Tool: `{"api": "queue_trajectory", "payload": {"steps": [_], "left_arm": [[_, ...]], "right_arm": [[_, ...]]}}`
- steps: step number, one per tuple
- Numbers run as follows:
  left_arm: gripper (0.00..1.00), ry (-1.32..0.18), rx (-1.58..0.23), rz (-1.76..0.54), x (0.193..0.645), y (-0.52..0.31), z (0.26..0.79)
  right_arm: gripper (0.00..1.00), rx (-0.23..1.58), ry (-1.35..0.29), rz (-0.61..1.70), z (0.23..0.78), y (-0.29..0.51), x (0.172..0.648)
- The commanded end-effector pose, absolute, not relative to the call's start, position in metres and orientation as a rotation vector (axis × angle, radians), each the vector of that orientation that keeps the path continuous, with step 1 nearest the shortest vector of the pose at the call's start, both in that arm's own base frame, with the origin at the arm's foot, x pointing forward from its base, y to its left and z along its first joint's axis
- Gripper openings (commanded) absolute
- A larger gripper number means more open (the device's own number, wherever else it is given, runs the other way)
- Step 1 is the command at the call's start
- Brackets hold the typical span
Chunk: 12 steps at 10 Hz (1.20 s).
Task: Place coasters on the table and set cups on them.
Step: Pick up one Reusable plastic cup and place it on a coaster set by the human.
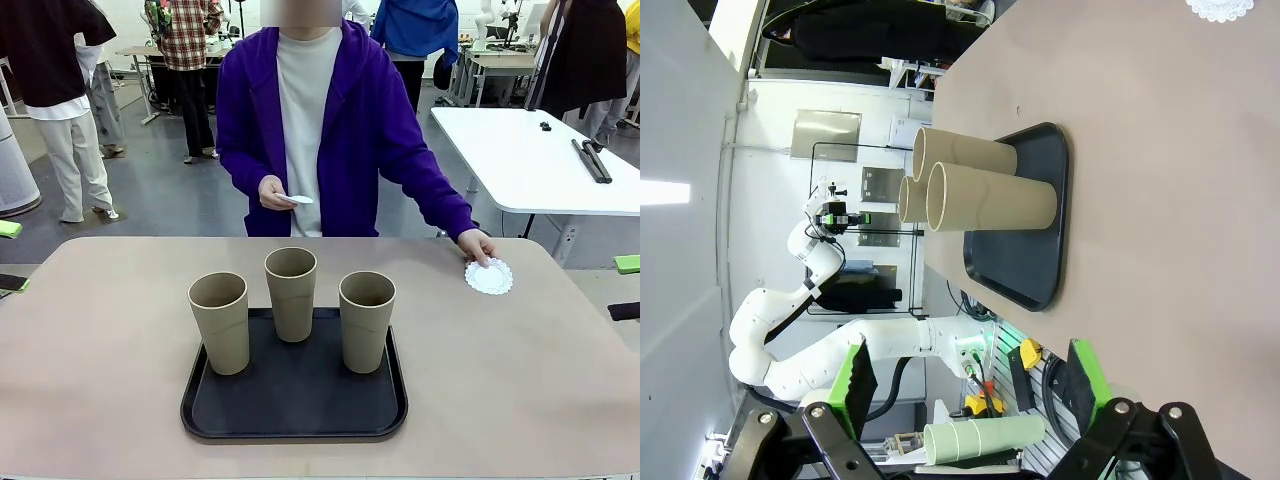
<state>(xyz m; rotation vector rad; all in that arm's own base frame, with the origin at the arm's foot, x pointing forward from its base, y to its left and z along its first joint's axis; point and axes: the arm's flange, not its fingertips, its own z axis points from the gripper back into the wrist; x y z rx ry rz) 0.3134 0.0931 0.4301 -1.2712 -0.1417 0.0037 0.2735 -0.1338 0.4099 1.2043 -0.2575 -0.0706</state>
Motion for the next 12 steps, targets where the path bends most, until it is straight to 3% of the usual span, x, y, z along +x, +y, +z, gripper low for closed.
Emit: {"api": "queue_trajectory", "payload": {"steps": [1, 12], "left_arm": [[1.0, -0.151, -1.282, -0.01, 0.3146, 0.0942, 0.4306], [1.0, -0.151, -1.282, -0.01, 0.3146, 0.0942, 0.4306]], "right_arm": [[1.0, 1.217, -0.265, -0.071, 0.4108, -0.1339, 0.2748], [1.0, 1.217, -0.265, -0.071, 0.4108, -0.1339, 0.2748]]}}
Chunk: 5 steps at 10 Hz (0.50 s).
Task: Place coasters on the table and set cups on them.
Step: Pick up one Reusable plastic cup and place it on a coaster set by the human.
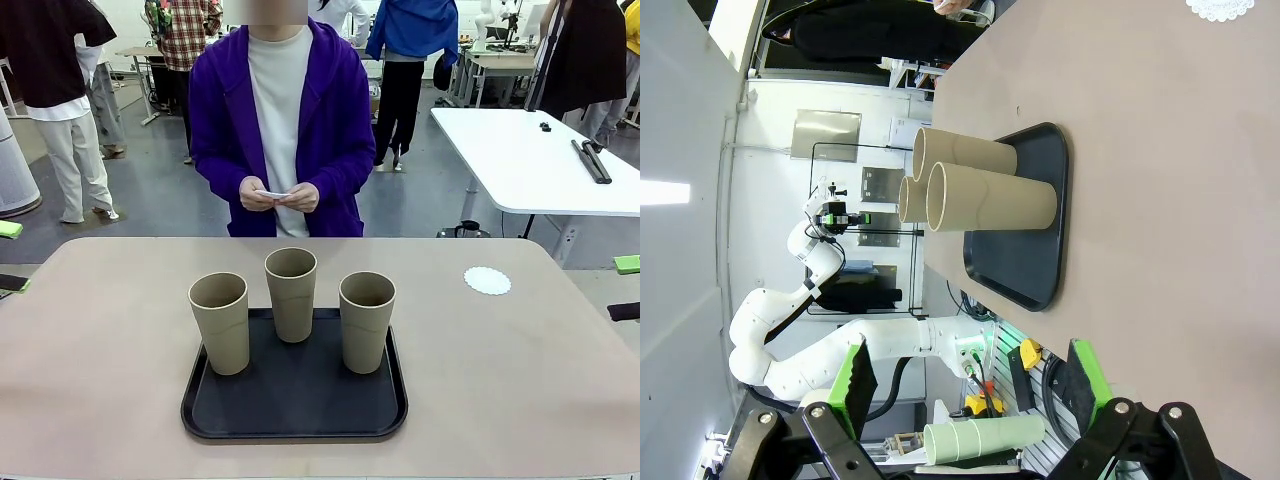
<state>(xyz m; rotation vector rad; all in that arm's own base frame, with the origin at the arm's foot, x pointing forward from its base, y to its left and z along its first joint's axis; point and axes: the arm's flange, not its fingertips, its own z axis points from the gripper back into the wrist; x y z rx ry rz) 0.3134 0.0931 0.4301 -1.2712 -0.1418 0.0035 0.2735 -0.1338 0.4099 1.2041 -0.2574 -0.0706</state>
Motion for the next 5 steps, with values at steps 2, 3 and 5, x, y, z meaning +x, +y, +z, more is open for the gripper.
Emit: {"api": "queue_trajectory", "payload": {"steps": [2, 3, 5], "left_arm": [[1.0, -0.151, -1.282, -0.01, 0.315, 0.094, 0.431], [1.0, -0.151, -1.282, -0.01, 0.315, 0.094, 0.431], [1.0, -0.151, -1.282, -0.01, 0.315, 0.094, 0.431]], "right_arm": [[1.0, 1.217, -0.265, -0.071, 0.411, -0.134, 0.275], [1.0, 1.204, -0.257, -0.071, 0.41, -0.134, 0.273], [1.0, 1.048, -0.299, 0.215, 0.447, -0.128, 0.303]]}}
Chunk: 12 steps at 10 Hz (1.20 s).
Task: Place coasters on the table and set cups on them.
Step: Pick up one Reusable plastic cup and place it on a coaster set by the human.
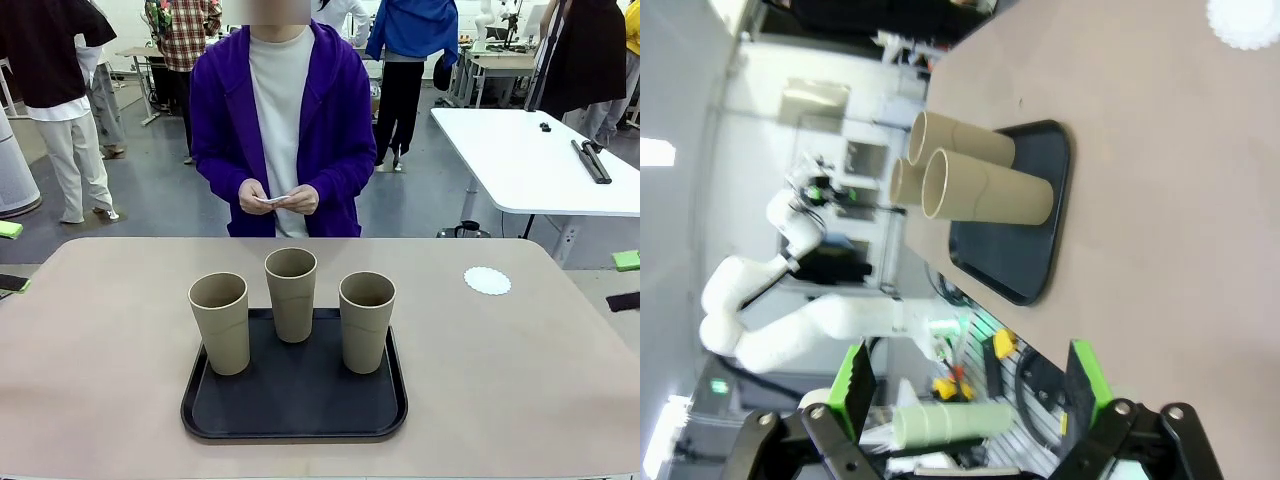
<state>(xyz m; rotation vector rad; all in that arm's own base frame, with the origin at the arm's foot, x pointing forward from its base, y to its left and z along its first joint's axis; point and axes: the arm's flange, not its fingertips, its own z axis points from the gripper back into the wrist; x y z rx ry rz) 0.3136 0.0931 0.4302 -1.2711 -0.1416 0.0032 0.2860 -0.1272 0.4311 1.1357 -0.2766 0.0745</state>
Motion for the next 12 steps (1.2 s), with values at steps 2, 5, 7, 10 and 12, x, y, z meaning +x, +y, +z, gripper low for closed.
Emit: {"api": "queue_trajectory", "payload": {"steps": [2, 5, 7, 10, 12], "left_arm": [[1.0, -0.151, -1.282, -0.01, 0.315, 0.094, 0.431], [1.0, -0.151, -1.282, -0.01, 0.315, 0.094, 0.431], [1.0, -0.151, -1.282, -0.01, 0.315, 0.094, 0.431], [1.0, -0.151, -1.282, -0.01, 0.315, 0.094, 0.431], [1.0, -0.151, -1.282, -0.01, 0.315, 0.094, 0.431]], "right_arm": [[1.0, 0.765, -0.351, 0.455, 0.493, -0.101, 0.325], [1.0, 0.436, -0.417, 0.756, 0.528, -0.012, 0.338], [1.0, 0.291, -0.371, 0.892, 0.519, 0.047, 0.338], [1.0, 0.182, -0.235, 0.967, 0.492, 0.105, 0.349], [1.0, 0.121, -0.177, 1.001, 0.465, 0.129, 0.357]]}}
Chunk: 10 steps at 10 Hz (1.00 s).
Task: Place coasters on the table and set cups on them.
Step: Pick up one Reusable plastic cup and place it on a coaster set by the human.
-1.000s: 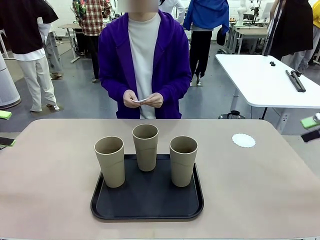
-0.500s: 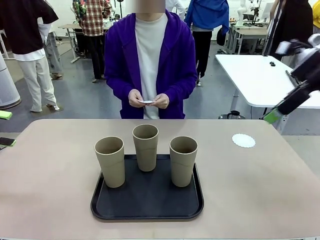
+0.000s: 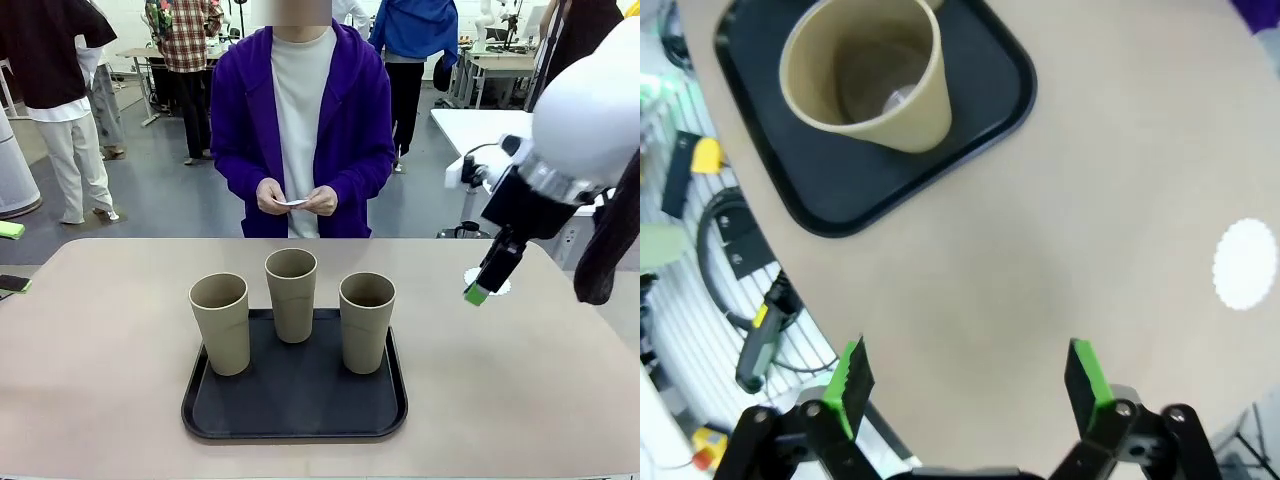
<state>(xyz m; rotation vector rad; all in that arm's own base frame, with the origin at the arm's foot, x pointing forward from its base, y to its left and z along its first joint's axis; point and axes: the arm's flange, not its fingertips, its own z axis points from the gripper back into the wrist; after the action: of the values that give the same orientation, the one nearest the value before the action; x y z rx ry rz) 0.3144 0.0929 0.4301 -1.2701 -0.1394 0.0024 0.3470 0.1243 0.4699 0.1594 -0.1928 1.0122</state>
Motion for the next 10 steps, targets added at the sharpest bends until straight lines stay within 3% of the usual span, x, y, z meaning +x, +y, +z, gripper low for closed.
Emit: {"api": "queue_trajectory", "payload": {"steps": [1, 5, 7, 10], "left_arm": [[1.0, -0.151, -1.282, -0.01, 0.315, 0.094, 0.431], [1.0, -0.151, -1.282, -0.01, 0.315, 0.094, 0.431], [1.0, -0.151, -1.282, -0.01, 0.315, 0.094, 0.431], [1.0, -0.151, -1.282, -0.01, 0.315, 0.094, 0.431]], "right_arm": [[1.0, 0.145, -0.182, 1.018, 0.457, 0.135, 0.355], [1.0, 0.164, -0.182, 1.024, 0.461, 0.129, 0.352], [1.0, 0.701, -0.4, 1.297, 0.467, 0.088, 0.353], [1.0, 1.077, -0.605, 1.37, 0.443, 0.044, 0.366]]}}
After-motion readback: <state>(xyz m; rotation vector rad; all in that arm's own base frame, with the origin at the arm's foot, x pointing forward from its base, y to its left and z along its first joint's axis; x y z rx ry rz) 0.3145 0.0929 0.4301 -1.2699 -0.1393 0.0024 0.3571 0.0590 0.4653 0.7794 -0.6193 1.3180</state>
